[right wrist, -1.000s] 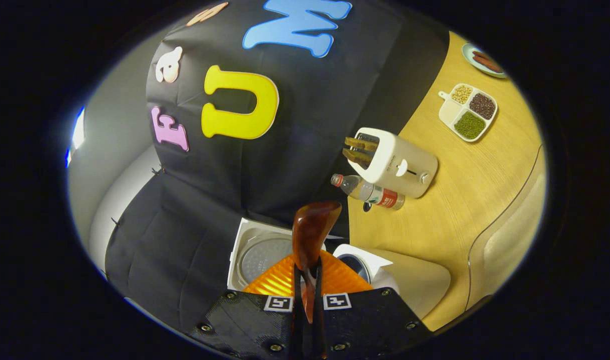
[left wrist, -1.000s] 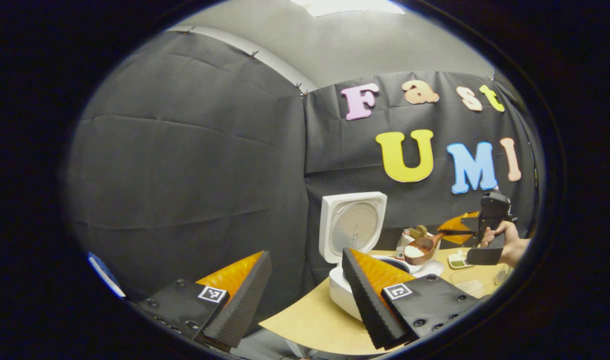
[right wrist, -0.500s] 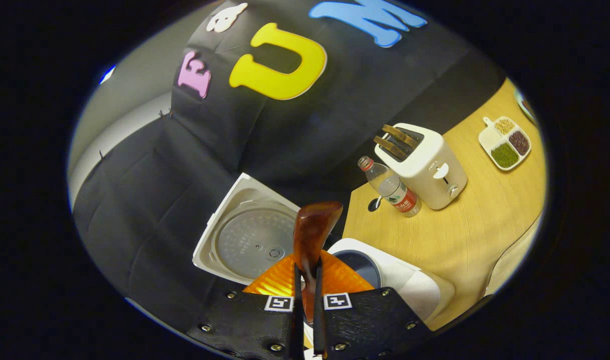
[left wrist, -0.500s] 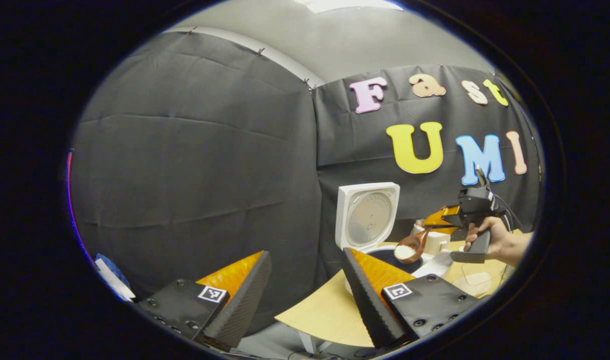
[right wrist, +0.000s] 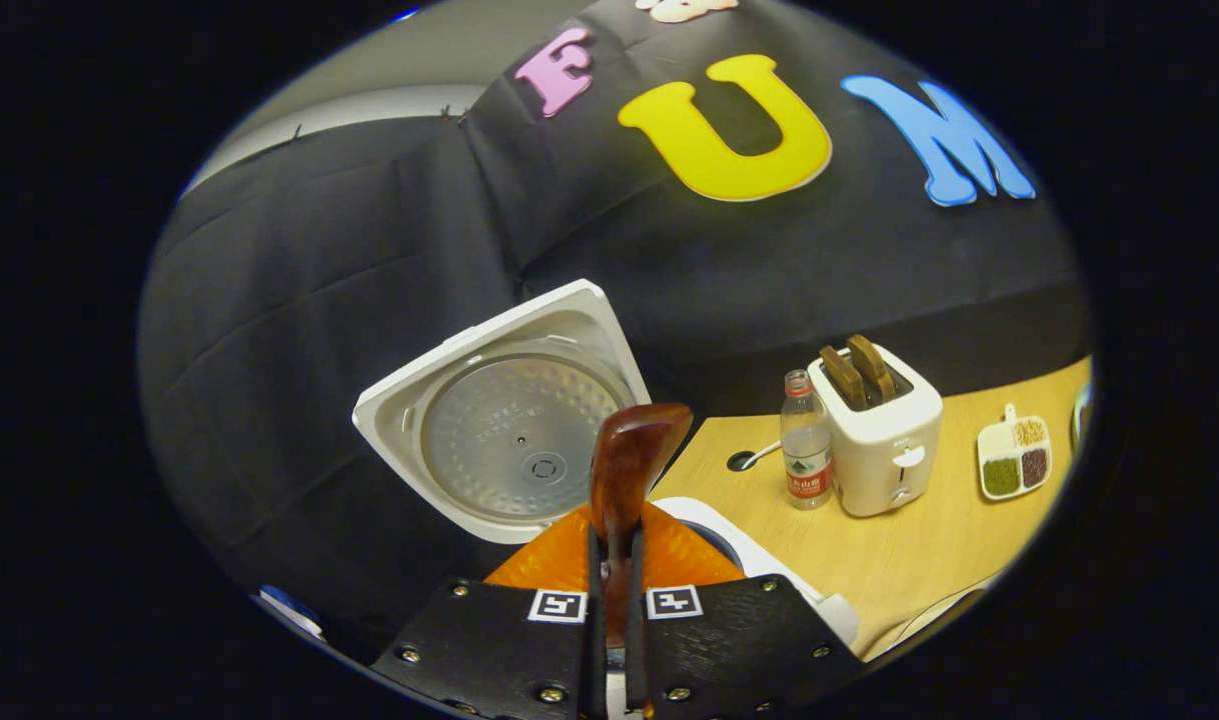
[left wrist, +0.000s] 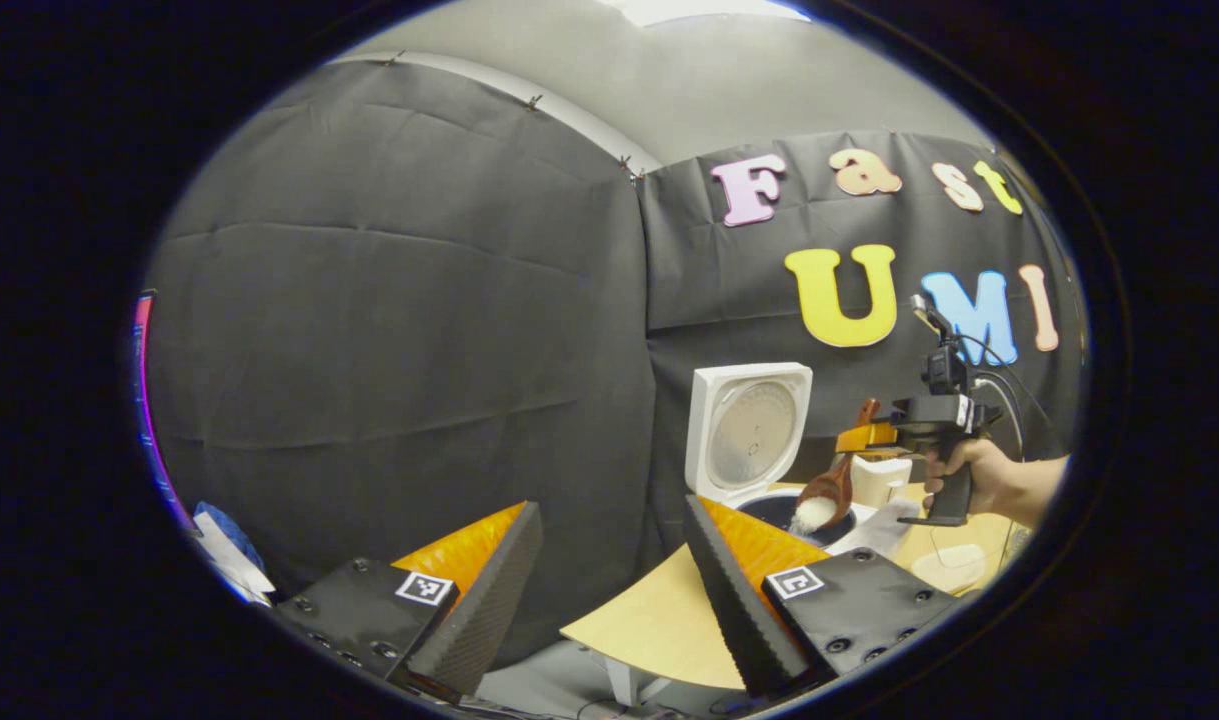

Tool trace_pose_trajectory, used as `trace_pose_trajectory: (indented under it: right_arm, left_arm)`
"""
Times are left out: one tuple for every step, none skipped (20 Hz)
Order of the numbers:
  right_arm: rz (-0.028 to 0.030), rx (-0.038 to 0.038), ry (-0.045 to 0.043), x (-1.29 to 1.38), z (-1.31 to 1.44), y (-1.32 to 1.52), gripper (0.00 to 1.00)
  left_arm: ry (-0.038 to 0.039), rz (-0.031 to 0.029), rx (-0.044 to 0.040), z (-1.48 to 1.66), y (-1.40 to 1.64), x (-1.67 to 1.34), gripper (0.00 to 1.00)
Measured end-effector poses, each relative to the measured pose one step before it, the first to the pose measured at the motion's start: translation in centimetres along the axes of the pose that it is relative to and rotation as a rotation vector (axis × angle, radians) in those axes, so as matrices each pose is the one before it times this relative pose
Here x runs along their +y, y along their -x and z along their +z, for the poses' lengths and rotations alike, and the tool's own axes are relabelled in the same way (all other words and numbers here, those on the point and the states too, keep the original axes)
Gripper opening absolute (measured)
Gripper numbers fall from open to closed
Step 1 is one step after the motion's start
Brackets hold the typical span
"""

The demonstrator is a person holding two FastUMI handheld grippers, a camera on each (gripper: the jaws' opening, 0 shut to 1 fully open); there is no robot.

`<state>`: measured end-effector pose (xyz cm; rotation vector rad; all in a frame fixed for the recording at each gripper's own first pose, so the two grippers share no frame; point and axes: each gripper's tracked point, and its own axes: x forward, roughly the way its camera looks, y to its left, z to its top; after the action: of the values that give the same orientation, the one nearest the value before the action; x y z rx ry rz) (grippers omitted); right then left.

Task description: Close the left gripper, press the button to open the rice cooker; take a wooden spoon from the chopstick holder with the right hand, scoop a spoonful of rice and pour it into the rice cooker, then put the wooden spoon back into the chopstick holder.

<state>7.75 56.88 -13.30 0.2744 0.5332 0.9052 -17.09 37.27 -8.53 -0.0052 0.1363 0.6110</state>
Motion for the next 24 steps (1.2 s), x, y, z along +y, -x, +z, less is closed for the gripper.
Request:
trace_pose_trajectory:
  right_arm:
    - [0.00254, -0.00667, 0.04698, 0.233, 0.064, -0.104, 0.07]
    - [0.00149, -0.00794, 0.04653, 0.150, 0.226, 0.057, 0.07]
    - [-0.00322, -0.00872, 0.05183, 0.104, 0.154, 0.015, 0.07]
    - [-0.00551, -0.00957, 0.05602, 0.093, 0.406, 0.028, 0.07]
    - [-0.00653, -0.00985, 0.06435, 0.186, 0.226, 0.068, 0.07]
    - [-0.00685, -0.01151, 0.06947, 0.027, 0.347, -0.055, 0.07]
    - [-0.00293, -0.01224, 0.06910, 0.059, 0.237, -0.091, 0.07]
    - [-0.00151, -0.01162, 0.06470, 0.309, 0.389, -0.012, 0.07]
    - [-0.00099, -0.00561, 0.05662, 0.175, 0.088, -0.071, 0.07]
    - [-0.00284, -0.00351, 0.05272, -0.001, 0.055, -0.008, 0.07]
    - [-0.00447, -0.00526, 0.04343, 0.016, 0.009, 0.046, 0.07]
    - [-0.00609, -0.00543, 0.03268, -0.001, -0.019, 0.061, 0.07]
    - [-0.00384, -0.00192, 0.01786, 0.042, -0.073, -0.050, 0.07]
    - [-0.00049, 0.00361, -0.00571, -0.223, -0.158, 0.065, 0.07]
    - [0.00431, 0.00686, -0.02941, -0.083, -0.212, 0.073, 0.07]
    - [0.00409, 0.00552, -0.05223, -0.122, -0.073, 0.010, 0.08]
    - [0.00291, 0.00521, -0.07455, -0.346, 0.011, 0.179, 0.07]
    - [-0.00006, 0.00234, -0.08884, -0.502, 0.140, 0.277, 0.08]
    - [-0.00187, 0.00400, -0.10047, -0.488, 0.219, 0.276, 0.07]
    - [-0.00141, 0.00377, -0.10734, -0.694, 0.264, 0.398, 0.07]
    - [-0.00049, 0.00372, -0.11112, -0.993, 0.074, 0.301, 0.07]
    - [-0.00641, -0.00561, -0.11372, -1.008, 0.504, 0.501, 0.07]
    - [-0.01025, -0.01109, -0.09946, -1.055, 0.620, 0.762, 0.07]
    - [-0.02139, -0.01827, -0.06379, -1.175, 0.761, 0.765, 0.08]
  left_arm:
    - [0.00272, 0.00068, 0.00001, -0.096, 0.137, -0.035, 0.98]
    - [0.00009, -0.00027, -0.00132, 0.169, 0.089, 0.069, 0.98]
    - [-0.00154, -0.00093, -0.00183, 0.072, -0.020, -0.123, 0.98]
    - [-0.00169, -0.00051, -0.00186, 0.116, 0.057, 0.017, 0.98]
    - [-0.00121, -0.00090, -0.00241, -0.040, -0.157, -0.048, 0.98]
    - [0.00094, -0.00053, -0.00111, 0.082, 0.078, 0.104, 0.98]
    - [0.00210, -0.00016, -0.00020, 0.023, 0.164, -0.065, 0.98]
    - [0.00301, 0.00002, -0.00055, -0.020, 0.054, 0.001, 0.98]
    - [0.00274, -0.00026, -0.00076, -0.097, 0.127, 0.144, 0.98]
    - [0.00200, -0.00020, -0.00168, 0.118, -0.038, 0.019, 0.98]
    - [0.00145, 0.00074, -0.00223, 0.076, -0.097, -0.048, 0.98]
    - [-0.00016, -0.00008, -0.00232, 0.057, -0.011, 0.107, 0.98]
    - [-0.00017, 0.00068, -0.00185, 0.082, -0.006, -0.020, 0.98]
    - [0.00228, -0.00173, -0.00120, 0.062, -0.166, -0.128, 0.98]
    - [0.00341, -0.00281, -0.00019, -0.042, -0.128, -0.170, 0.98]
    - [0.00291, -0.00445, 0.00058, 0.114, -0.086, -0.081, 0.98]
    - [0.00142, -0.00396, -0.00263, 0.033, -0.072, -0.137, 0.98]
    - [-0.00028, -0.00507, -0.00534, 0.242, 0.020, -0.112, 0.98]
    - [-0.00180, -0.00570, -0.00488, 0.182, -0.119, -0.301, 0.98]
    - [-0.00222, -0.00729, -0.00349, 0.286, -0.093, -0.352, 0.98]
    - [-0.00161, -0.00825, -0.00261, 0.268, -0.116, -0.372, 0.98]
    - [-0.00071, -0.00931, -0.00130, 0.138, -0.270, -0.548, 0.98]
    - [0.00111, -0.01038, -0.00425, 0.116, -0.130, -0.489, 0.98]
    - [0.00173, -0.01142, -0.00407, 0.231, -0.135, -0.570, 0.98]
